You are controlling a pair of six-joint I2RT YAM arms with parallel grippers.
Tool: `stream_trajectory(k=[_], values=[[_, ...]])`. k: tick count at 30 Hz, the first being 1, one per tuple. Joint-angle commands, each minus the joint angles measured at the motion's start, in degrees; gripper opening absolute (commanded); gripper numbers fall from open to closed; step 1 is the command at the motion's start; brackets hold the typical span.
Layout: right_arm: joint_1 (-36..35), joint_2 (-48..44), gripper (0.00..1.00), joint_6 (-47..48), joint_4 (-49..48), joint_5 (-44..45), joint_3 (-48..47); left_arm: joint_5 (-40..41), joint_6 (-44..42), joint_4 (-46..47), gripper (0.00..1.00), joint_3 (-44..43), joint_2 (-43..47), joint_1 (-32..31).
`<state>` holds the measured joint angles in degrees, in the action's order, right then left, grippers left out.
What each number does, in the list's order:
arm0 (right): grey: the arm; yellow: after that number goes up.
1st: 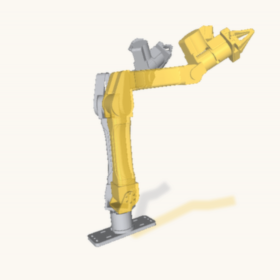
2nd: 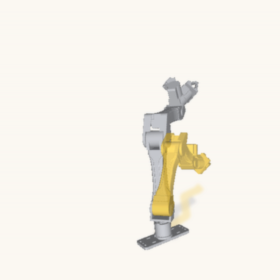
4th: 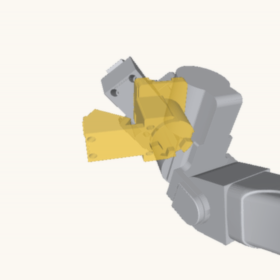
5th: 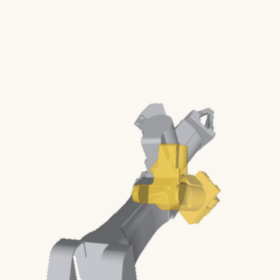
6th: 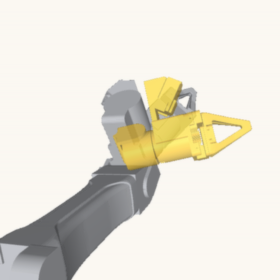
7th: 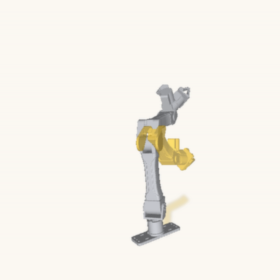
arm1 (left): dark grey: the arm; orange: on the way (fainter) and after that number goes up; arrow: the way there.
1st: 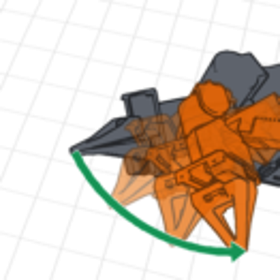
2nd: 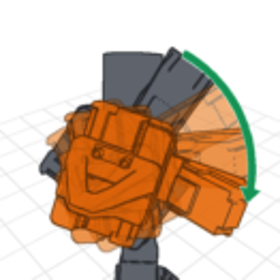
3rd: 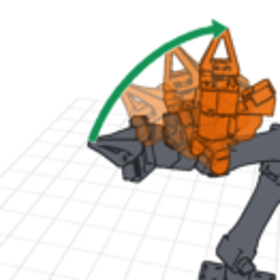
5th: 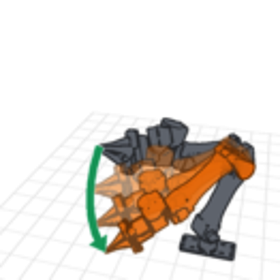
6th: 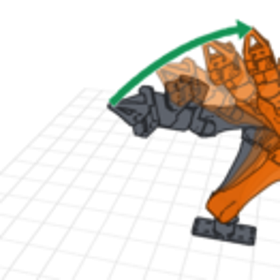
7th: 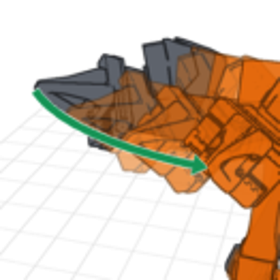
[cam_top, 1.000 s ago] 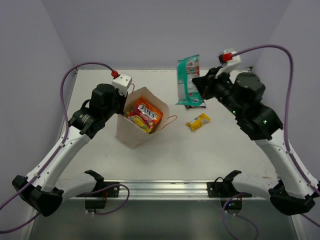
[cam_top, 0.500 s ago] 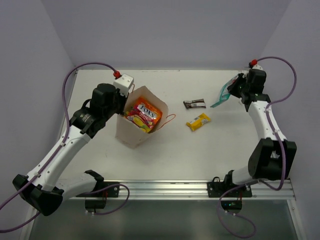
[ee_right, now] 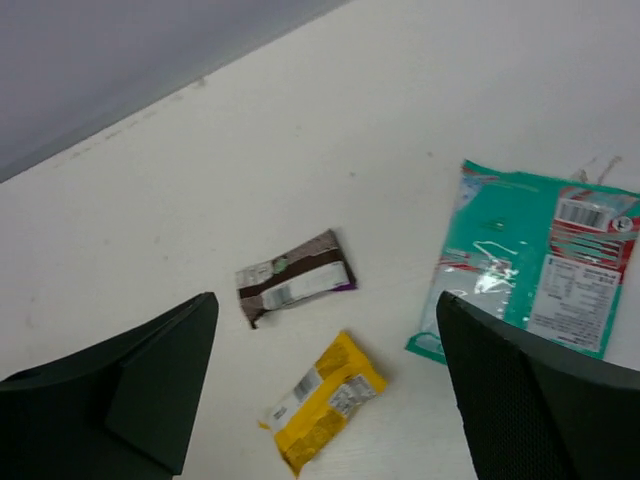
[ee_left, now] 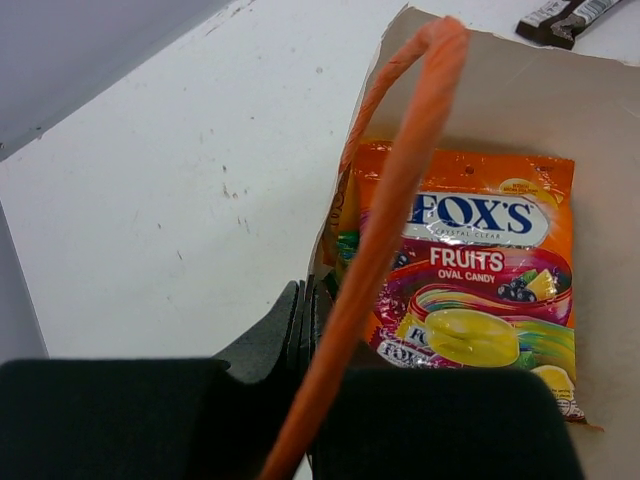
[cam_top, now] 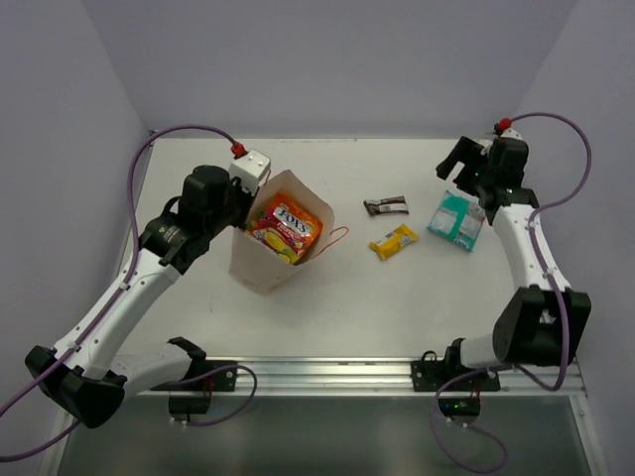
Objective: Take the snacks out of the paper bag
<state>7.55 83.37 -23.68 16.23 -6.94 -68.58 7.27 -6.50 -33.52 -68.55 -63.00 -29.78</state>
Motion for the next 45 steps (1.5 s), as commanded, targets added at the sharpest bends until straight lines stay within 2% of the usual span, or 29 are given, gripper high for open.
stream_trajectory(k=[1, 2, 4, 5, 6, 9, 14, 20, 25, 28, 33, 36, 40, 45], values=[[-9.61, -12.25, 0.93, -0.57, 2.14, 0.26, -2.17, -2.52, -3.77, 9.08, 0.0, -2.37, 1.04, -0.37], [-11.84, -14.01, 0.89, -1.79, 0.23, -3.05, -1.39, -2.87, -4.39, 9.35, 0.0, -2.63, 0.87, -0.28], [-20.52, -18.59, 0.88, -5.84, -4.43, -6.58, 0.37, -2.79, -6.5, 9.96, 0.0, -3.33, 0.25, -0.37], [-24.04, -19.38, 0.88, -6.02, -6.28, -5.03, 0.2, -2.44, -7.11, 10.75, 0.0, -3.6, -0.01, -0.37], [-31.04, -19.56, 0.88, -5.94, -6.38, -3.88, -0.24, -1.82, -8.16, 11.01, 0.0, -4.21, -0.71, -0.37], [-41.26, -18.08, 0.88, -6.37, -7.52, -2.29, -1.73, -1.12, -9.57, 12.16, 0.0, -6.85, -2.47, -0.37], [-52.79, -9.65, 0.88, -4.98, -8.75, -0.35, -3.93, -0.24, -12.65, 14.53, 0.0, -11.16, -5.46, -0.37], [-57.12, -2.27, 0.88, -3.75, -11.75, 1.13, -2.44, -2.69, -13.19, 15.06, 0.0, -12.57, -5.12, -0.37], [-59.32, 2.05, 0.89, 1.18, -11.57, 4.47, -1.91, -7.0, -10.9, 14.54, 0.0, -5.29, -0.9, -0.37], [-60.2, 3.02, 0.93, 0.13, -11.05, 9.56, -0.6, -10.51, -8.09, 14.1, 0.0, -1.24, 2.53, -0.45], [-60.81, 3.55, 0.99, -7.58, -6.66, 17.29, -2.78, -12.89, -4.58, 13.57, 0.0, 0.97, 5.61, -0.8], [-62.13, 4.16, 0.99, -13.04, -3.41, 20.99, -5.95, -13.59, -2.3, 13.13, 0.0, 0.44, 5.17, -1.24], [-63.8, 8.1, 0.99, -20.69, 6.59, 26.79, -14.28, -13.42, 0.96, 12.78, 0.0, -0.79, 4.21, -2.03], [-64.77, 12.68, 0.99, -26.14, 10.22, 29.79, -18.61, -11.67, 4.12, 12.86, 0.0, -1.58, 3.59, -2.65]])
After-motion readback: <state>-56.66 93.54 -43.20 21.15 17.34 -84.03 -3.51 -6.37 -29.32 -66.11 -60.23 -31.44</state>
